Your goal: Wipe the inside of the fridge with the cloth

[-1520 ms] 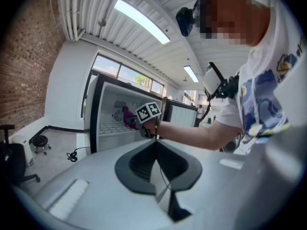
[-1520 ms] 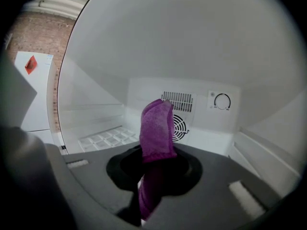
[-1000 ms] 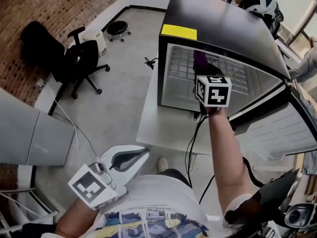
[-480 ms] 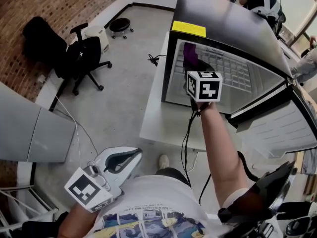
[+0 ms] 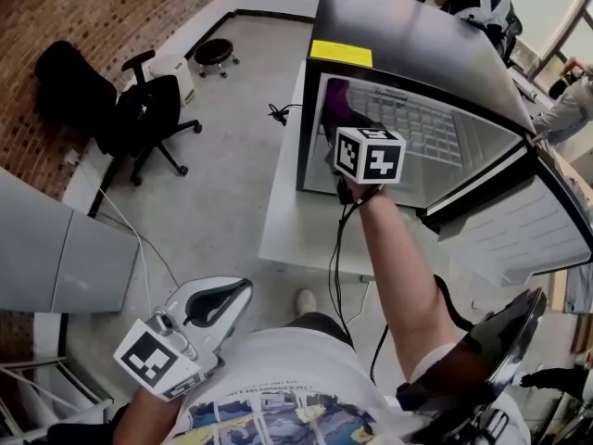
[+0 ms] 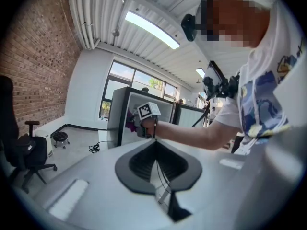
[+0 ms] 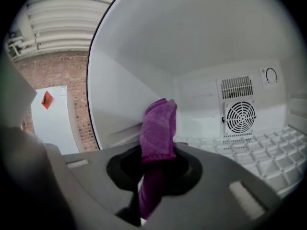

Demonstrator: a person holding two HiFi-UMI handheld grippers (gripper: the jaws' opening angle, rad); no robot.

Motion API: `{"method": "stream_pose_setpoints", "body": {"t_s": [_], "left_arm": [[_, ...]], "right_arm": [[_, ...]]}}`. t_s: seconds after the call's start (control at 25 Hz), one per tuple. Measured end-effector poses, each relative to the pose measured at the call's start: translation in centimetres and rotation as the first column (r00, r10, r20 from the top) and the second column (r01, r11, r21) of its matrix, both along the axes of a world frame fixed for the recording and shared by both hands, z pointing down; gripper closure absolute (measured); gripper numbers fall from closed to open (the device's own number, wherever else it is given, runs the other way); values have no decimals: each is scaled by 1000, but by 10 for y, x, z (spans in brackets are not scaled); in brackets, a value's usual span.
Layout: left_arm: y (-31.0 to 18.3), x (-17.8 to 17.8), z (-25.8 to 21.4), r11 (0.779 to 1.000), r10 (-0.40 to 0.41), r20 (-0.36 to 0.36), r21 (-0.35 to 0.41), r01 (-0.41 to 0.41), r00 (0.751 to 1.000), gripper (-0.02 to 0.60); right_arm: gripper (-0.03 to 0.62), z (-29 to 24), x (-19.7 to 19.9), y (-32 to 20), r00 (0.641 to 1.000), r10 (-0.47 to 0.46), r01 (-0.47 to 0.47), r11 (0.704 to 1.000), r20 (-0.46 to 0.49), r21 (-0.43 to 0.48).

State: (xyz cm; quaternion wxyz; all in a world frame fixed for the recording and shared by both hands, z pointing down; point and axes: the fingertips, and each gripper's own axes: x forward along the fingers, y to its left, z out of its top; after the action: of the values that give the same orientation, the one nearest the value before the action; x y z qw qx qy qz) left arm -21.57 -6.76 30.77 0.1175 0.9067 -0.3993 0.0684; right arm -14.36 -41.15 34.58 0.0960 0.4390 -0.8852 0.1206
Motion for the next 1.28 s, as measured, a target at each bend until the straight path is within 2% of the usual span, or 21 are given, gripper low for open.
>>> {"method": "stream_pose_setpoints", "body": {"t_s": [0.2, 0.36, 0.84, 1.12, 1.28], "left_arm": [[4, 1, 0, 1000, 15, 1, 0, -15, 1000, 575], [9, 3, 0, 999, 33, 3, 6, -33, 999, 575], [35, 7, -2, 996, 88, 11, 13, -88, 996, 575], [51, 13, 1, 988, 153, 10, 5, -153, 988, 575], [60, 27, 9, 979, 201, 13, 4, -201, 979, 575]], "right_arm": [[540, -1, 1, 8, 995, -11, 16, 998, 100, -53], [540, -7, 3, 19, 991, -17, 25, 998, 134, -58], [540, -27, -2, 71, 987, -95, 96, 995, 132, -7], [540, -9, 27, 117, 995, -29, 30, 999, 91, -11], [540, 19, 72, 139, 995, 81, -80, 997, 64, -25]]}}
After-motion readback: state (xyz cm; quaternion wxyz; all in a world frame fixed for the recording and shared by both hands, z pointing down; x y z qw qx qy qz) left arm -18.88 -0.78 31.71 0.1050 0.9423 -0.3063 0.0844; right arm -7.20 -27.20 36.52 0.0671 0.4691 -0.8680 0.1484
